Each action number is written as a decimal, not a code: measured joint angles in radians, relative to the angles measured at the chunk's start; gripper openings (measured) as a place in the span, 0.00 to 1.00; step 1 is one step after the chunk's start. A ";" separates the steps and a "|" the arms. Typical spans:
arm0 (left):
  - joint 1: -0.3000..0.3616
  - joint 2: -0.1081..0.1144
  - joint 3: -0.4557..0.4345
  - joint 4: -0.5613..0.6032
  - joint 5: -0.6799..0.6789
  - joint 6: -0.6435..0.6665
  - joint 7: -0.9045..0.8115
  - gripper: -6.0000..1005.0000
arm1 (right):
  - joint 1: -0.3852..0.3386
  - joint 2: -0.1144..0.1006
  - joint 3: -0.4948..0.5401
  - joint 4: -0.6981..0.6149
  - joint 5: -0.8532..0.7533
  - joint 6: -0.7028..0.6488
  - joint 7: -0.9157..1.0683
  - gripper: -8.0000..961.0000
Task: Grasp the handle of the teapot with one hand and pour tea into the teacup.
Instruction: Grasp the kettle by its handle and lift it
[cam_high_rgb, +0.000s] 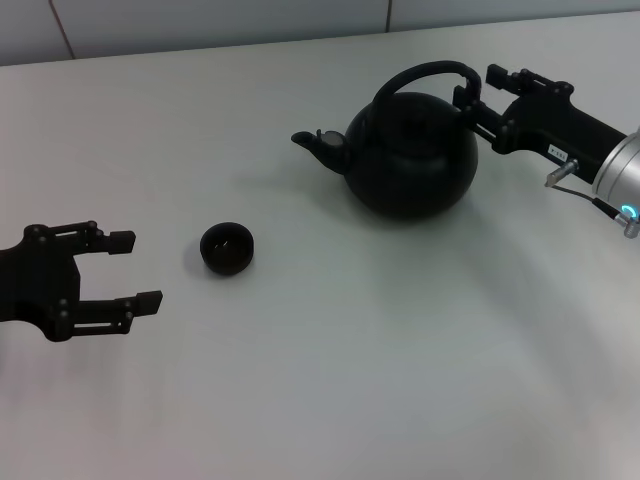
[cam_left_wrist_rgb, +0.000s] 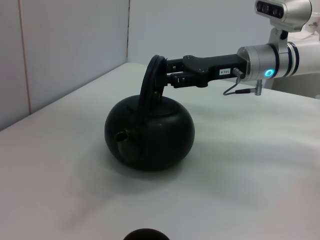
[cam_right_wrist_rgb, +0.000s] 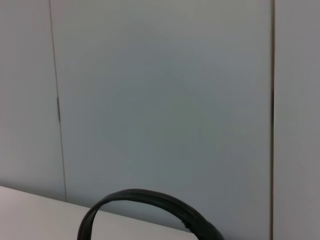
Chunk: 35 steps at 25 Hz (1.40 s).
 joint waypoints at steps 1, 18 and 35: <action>0.000 0.000 0.000 0.000 0.001 0.000 0.000 0.79 | 0.000 0.000 0.002 0.000 0.000 0.000 -0.001 0.50; 0.002 0.002 0.000 -0.001 0.006 0.009 0.000 0.79 | 0.001 0.000 0.006 0.004 0.000 0.000 -0.001 0.16; 0.002 0.002 0.000 -0.001 0.007 0.007 0.000 0.79 | 0.005 0.000 0.002 0.007 -0.001 -0.001 -0.009 0.11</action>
